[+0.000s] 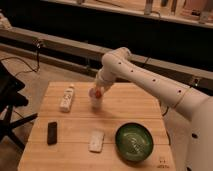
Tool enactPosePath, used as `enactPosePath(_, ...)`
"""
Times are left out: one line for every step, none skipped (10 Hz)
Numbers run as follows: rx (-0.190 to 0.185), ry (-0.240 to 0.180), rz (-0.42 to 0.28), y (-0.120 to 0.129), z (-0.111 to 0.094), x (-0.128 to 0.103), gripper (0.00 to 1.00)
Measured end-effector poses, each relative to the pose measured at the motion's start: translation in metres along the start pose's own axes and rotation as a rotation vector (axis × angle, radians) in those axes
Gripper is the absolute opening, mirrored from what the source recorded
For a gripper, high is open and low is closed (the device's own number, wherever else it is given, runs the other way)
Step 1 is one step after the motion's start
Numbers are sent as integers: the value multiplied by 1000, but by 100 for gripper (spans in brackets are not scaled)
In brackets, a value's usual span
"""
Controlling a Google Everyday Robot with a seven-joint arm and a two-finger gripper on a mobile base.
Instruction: Place the pepper in the ceramic cup
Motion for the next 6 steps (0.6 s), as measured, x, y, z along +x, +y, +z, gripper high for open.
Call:
enactPosePath(0, -2, 3, -1, 1, -1, 80)
enactPosePath(1, -5, 4, -3, 2, -1, 80)
enactPosePath(0, -5, 8, -2, 3, -2, 80)
enactPosePath(-2, 0, 12, -2, 2, -1, 80)
enactPosePath(-3, 8, 18, -1, 0, -1, 80)
enactPosePath(1, 28, 41, 1, -4, 0, 80)
